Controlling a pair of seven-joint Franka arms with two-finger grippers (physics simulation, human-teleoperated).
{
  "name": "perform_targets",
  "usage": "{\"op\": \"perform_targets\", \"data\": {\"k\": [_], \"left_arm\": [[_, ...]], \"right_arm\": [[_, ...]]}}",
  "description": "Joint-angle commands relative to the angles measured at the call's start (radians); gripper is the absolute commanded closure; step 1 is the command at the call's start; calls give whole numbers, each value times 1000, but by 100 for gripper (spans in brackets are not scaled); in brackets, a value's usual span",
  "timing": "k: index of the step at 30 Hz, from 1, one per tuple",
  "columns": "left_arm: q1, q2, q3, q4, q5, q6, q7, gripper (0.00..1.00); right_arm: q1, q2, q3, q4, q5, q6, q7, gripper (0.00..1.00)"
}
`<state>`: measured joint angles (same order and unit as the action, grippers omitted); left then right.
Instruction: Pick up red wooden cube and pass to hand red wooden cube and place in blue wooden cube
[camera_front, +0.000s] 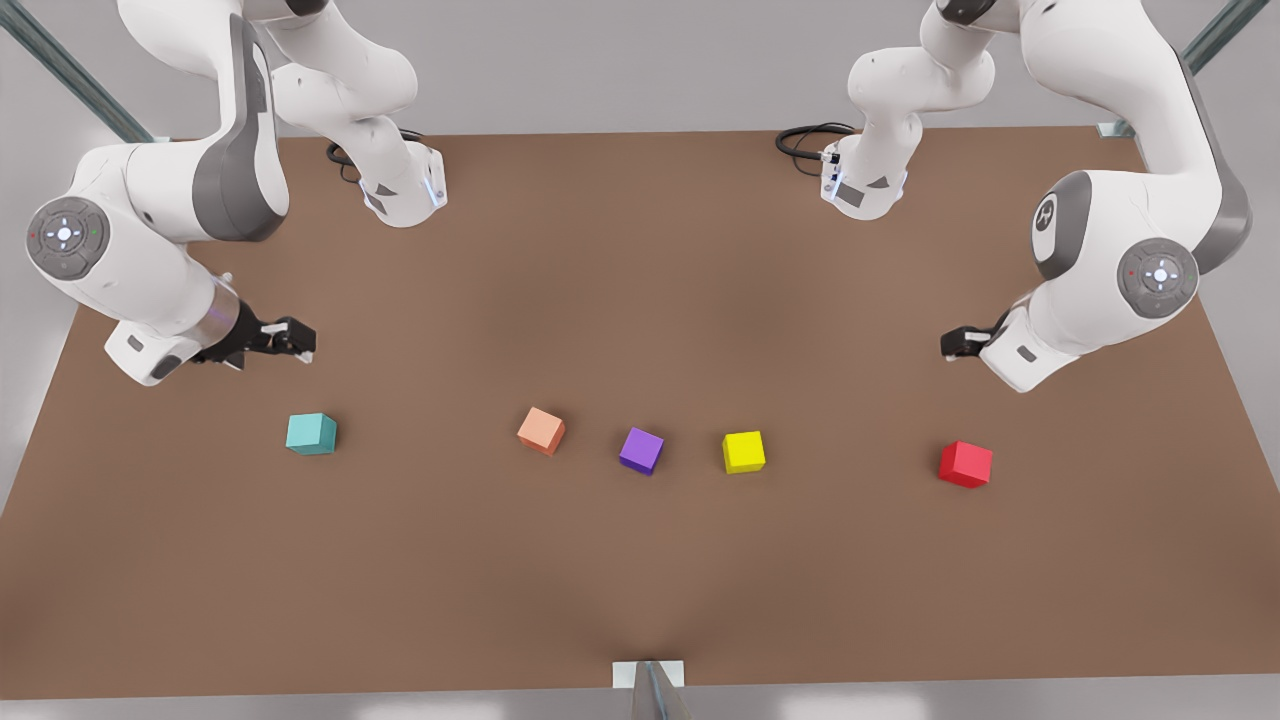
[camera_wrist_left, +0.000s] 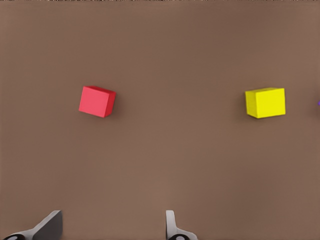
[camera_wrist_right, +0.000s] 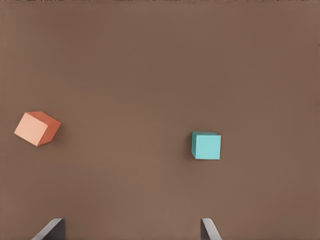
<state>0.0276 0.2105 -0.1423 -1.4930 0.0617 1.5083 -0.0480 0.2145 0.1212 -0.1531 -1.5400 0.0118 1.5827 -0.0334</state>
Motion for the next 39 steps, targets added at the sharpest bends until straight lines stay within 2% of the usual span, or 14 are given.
{"op": "perform_targets", "data": {"k": [1,3,5,7,12,23,31,39], "left_arm": [[0,0,0,0,0,23,8,0],[0,38,15,0,7,30,11,0],[15,196,92,11,6,203,180,0],[94,346,98,26,-9,375,339,0],[132,458,115,20,-14,564,651,0],[100,466,127,-93,-14,633,652,0],[100,546,142,-93,-14,650,651,0],[98,566,142,-93,-16,656,651,0]], "right_arm": [[0,0,0,0,2,26,-2,0],[0,1,-2,0,0,26,-3,0],[0,3,-2,-2,2,30,-3,0],[0,5,-2,-5,2,31,-8,0],[0,5,-2,-11,0,30,-17,0],[0,9,-2,-14,-1,33,-34,0],[2,9,-2,-17,-3,31,-34,0],[2,11,-2,-19,-3,33,-34,0]]}}
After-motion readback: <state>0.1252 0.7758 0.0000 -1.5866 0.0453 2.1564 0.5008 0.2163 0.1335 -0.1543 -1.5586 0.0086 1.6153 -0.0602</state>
